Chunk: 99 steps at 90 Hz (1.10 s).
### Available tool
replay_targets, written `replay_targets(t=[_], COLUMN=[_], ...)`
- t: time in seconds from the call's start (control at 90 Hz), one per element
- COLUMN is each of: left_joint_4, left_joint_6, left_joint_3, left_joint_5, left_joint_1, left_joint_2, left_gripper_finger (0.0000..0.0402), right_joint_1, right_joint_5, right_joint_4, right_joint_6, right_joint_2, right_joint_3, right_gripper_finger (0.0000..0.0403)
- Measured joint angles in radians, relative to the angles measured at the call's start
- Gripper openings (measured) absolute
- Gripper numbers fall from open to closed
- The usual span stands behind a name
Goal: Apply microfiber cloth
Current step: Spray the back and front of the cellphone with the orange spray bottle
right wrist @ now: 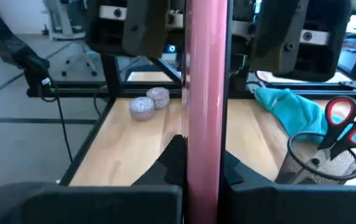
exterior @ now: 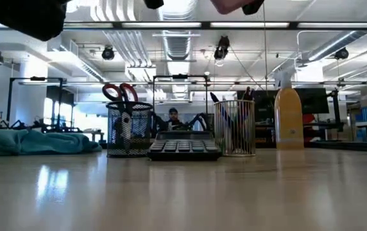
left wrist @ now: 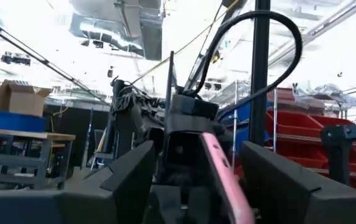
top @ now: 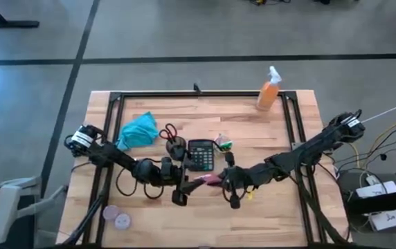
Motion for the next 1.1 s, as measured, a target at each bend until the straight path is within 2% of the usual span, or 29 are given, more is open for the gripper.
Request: replay_targets(t=[0.367, 0.867, 1.1], left_joint_4=[-0.020, -0.035, -0.047], left_joint_6=[0.034, 0.044, 0.060], left_joint_3=[0.053, 0.065, 0.065], left_joint_5=[0.008, 0.010, 0.010], left_joint_1=[0.006, 0.014, 0.016], left_joint_2=[0.000, -0.001, -0.001], left_gripper_finger=[0.0180, 0.0066, 0.0032], right_joint_1=[0.000, 0.000, -0.006], right_joint_5=[0.025, 0.056, 0.054], right_joint_4=[0.039, 0.074, 0.070], right_joint_6=[-0.004, -0.028, -0.026], right_joint_2=[0.000, 0.000, 0.000], right_joint_3=[0.000, 0.000, 0.000], right_gripper_finger=[0.0003, 0.0002, 0.0003])
